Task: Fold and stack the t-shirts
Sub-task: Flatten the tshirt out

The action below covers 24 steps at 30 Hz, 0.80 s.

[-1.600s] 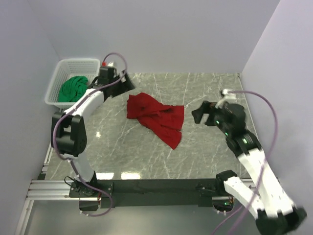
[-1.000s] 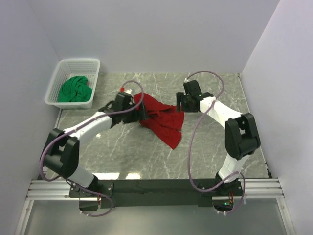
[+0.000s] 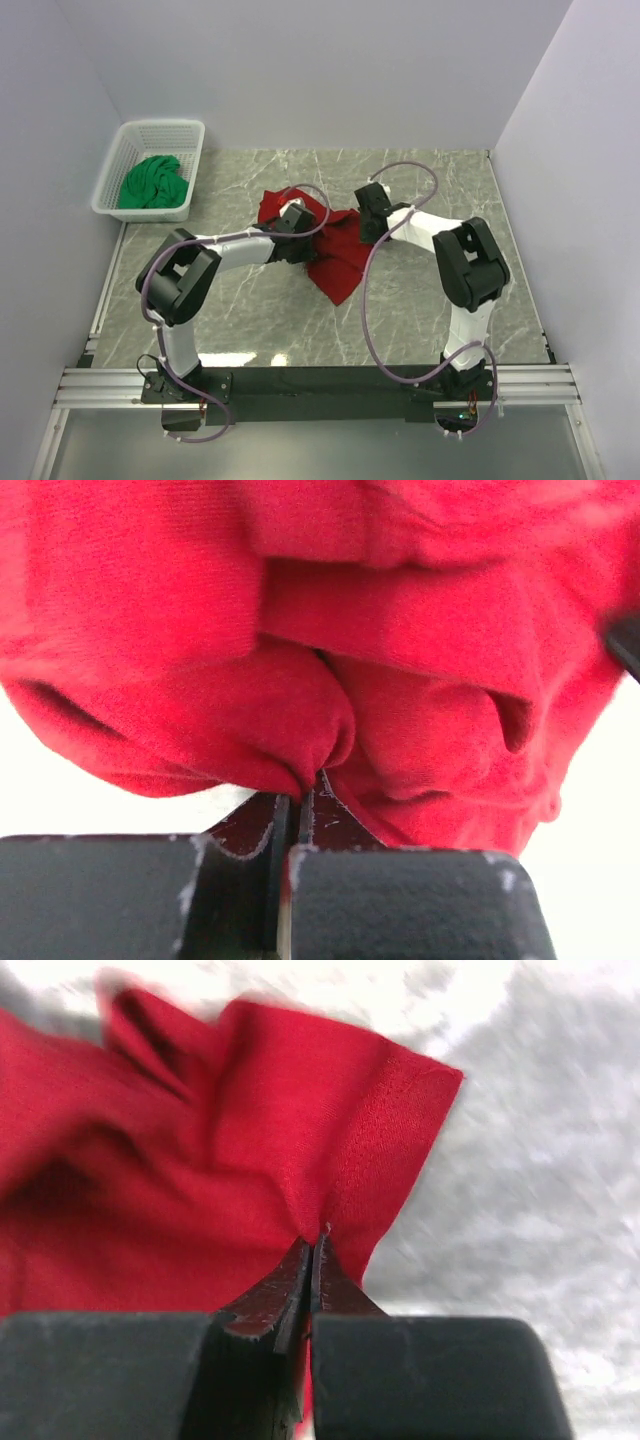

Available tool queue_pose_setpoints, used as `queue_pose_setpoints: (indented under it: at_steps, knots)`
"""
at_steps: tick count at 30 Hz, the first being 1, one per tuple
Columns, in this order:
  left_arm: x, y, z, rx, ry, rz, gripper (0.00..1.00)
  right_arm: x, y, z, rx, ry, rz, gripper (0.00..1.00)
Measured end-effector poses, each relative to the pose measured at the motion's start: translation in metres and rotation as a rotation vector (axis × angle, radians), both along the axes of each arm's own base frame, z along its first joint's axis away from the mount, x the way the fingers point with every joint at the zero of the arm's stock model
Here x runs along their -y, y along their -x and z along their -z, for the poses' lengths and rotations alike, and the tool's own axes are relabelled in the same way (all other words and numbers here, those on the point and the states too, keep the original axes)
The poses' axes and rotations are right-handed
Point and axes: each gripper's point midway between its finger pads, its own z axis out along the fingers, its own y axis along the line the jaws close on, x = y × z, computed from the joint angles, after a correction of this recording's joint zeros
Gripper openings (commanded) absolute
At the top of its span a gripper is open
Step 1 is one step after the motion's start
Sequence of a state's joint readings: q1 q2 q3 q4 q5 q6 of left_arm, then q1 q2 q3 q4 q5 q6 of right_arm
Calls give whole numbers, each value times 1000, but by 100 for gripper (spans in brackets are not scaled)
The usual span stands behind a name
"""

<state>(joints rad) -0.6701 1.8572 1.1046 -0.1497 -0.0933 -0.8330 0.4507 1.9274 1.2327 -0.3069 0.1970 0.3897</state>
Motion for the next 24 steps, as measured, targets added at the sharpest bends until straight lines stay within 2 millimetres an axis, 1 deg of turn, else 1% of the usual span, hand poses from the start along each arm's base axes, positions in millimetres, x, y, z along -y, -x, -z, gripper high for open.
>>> queue_pose_setpoints:
  at_steps: [2,3,5,6,8,10,11,13,15,17,19,20,21,23,24]
  knots:
    - [-13,-5,0,3,-44,-7,1,11,10,0,-12,4,26,0]
    - [-23,-9,0,3,-68,-15,1,18,18,0,-24,6,40,0]
    - [-54,-19,-2,2,-131,-50,1,37,35,-1,-49,7,81,0]
    - [-78,-25,-5,-5,-184,-73,1,49,46,-2,-64,8,108,0]
    - [-117,-35,-12,-7,-266,-123,1,73,71,-4,-98,0,168,0]
    - [-156,-49,-24,-7,-350,-166,1,90,93,-10,-119,-14,219,0]
    - [-170,-55,-32,-1,-387,-178,1,96,102,-15,-126,-20,236,0]
    - [-190,-68,-50,24,-459,-185,1,99,117,-24,-133,-38,249,0]
    - [-198,-85,-71,62,-527,-178,1,98,125,-35,-128,-61,245,0]
    - [-199,-110,-90,109,-584,-167,2,98,127,-45,-108,-77,250,0]
    - [-197,-135,-101,148,-630,-159,5,104,127,-53,-88,-84,274,0]
    - [-194,-146,-104,166,-650,-153,6,110,126,-56,-77,-86,299,0]
    - [-193,-155,-106,178,-670,-147,11,118,125,-59,-66,-88,328,0]
    - [-190,-174,-109,203,-713,-129,28,135,121,-64,-44,-96,396,0]
    - [-190,-180,-110,212,-737,-121,45,142,119,-66,-34,-101,425,0]
